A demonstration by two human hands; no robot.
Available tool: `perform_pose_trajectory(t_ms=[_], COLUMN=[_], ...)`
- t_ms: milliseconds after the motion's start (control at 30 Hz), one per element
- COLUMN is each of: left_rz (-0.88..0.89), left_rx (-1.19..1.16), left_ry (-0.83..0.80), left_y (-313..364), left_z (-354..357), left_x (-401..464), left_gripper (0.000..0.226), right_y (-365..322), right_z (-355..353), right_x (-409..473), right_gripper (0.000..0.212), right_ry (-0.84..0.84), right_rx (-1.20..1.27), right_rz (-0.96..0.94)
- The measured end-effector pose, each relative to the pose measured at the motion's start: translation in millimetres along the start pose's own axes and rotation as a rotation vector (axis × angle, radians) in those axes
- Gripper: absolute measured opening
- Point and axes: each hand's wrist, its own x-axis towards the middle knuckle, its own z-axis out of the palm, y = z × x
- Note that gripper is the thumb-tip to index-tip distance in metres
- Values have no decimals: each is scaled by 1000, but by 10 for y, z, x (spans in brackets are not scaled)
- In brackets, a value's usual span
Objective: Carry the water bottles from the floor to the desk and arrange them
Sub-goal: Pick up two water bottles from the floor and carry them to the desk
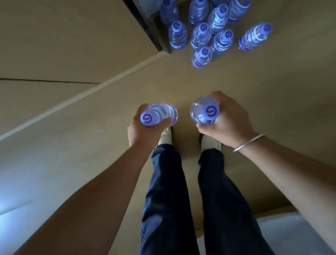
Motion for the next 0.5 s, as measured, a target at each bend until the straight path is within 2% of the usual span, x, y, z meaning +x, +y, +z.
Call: perform_pose_trajectory(t_ms=[67, 167, 267, 333, 433, 500], left_rz=[-42, 16, -8, -44, -44, -25], left_rx=[-113, -174, -323, -431, -556, -628], left_ry=[83, 124, 232, 332, 479, 576], left_y=[66, 90, 49, -8, -124, -224], left_z=[-253, -642, -1058, -1324, -1691, -1914], left_x=[-349, -893, -1454, -1842, -2417, -2757], left_gripper=[35, 38, 48, 56, 53, 53], right_y=[-280, -730, -1221, -1562, -2057, -2404], right_z=[-115, -260, -444, -584, -799, -912], right_x=[-213, -587, -988, -1216, -1499, -1649], right_gripper=[43, 43, 40, 35, 27, 36], right_ry=[-19, 1, 28, -12, -84, -130], right_rx=[-12, 27, 100, 124, 160, 169], right_rz=[-41, -109, -236, -358, -476, -572])
